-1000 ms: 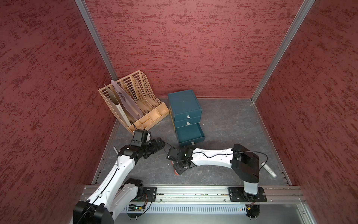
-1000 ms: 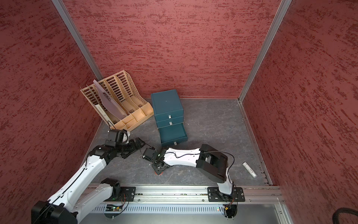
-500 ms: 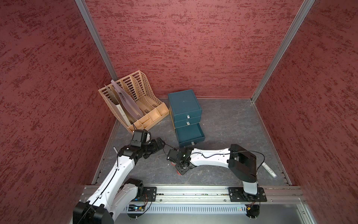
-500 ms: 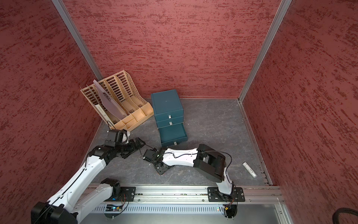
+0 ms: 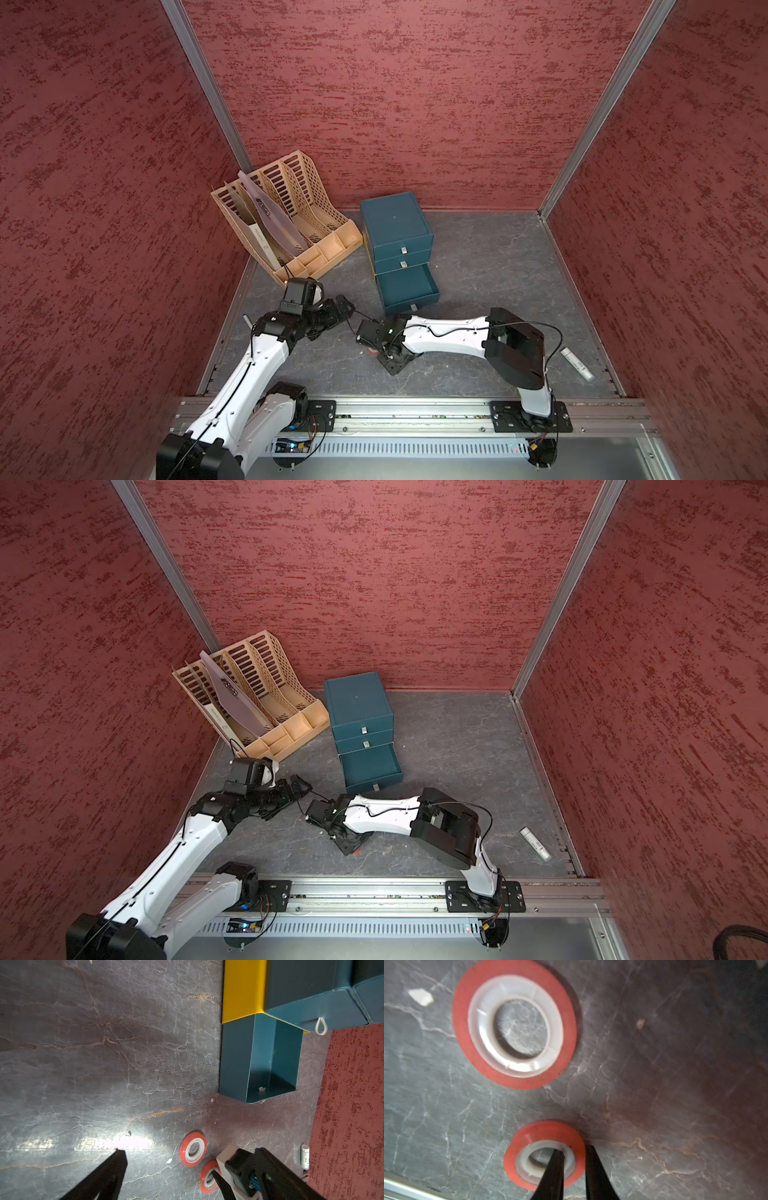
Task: Place the transparent tape into the drawer according to color
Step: Pick up the tape at the center of the board, then place the tape in the drawer.
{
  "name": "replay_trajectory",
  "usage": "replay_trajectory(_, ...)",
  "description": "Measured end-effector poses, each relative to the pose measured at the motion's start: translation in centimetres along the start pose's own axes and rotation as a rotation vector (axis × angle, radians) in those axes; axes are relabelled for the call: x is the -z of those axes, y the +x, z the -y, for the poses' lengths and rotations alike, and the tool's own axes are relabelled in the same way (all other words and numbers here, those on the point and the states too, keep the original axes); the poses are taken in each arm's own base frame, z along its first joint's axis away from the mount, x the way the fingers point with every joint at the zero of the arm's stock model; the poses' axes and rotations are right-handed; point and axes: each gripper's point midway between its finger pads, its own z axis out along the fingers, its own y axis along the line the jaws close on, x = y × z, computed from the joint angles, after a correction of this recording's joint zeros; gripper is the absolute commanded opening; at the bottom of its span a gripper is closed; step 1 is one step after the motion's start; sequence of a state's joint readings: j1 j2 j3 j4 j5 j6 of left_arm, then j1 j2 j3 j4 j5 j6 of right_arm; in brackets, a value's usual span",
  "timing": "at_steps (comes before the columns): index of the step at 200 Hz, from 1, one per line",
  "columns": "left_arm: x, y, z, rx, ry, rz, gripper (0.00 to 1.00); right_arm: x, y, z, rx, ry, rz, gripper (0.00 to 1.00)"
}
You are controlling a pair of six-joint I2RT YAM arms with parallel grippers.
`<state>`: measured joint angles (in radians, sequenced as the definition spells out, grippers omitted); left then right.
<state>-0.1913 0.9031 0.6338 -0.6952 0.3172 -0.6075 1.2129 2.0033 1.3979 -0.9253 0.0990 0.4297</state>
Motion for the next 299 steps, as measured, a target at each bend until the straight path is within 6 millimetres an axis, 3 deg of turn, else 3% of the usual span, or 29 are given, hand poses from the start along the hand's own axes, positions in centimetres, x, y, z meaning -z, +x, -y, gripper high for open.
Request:
replay_trajectory(86, 0.0, 0.1, 0.1, -0.009, 0.009, -0.008, 1.00, 0.3, -0.3, 1.0, -0.026, 0.001, 0.008, 0.00)
replay_trajectory(152, -0.2, 0.6, 0.5, -0.030, 0.020, -0.028, 1.00, 4.7, -1.8, 4.2, -0.112, -0.023, 0.100, 0.00)
replay_trajectory(216, -1.3, 2.6, 1.8, -0.111, 0.031, -0.101, 1.00, 7.6, -2.6, 9.0, -0.192, -0.004, 0.143, 0.00)
replay_trajectory(299, -3.5, 6.0, 2.8, -0.221, 0.007, -0.217, 1.00, 11.4, -7.2, 16.7, -0.301, 0.044, 0.281, 0.00)
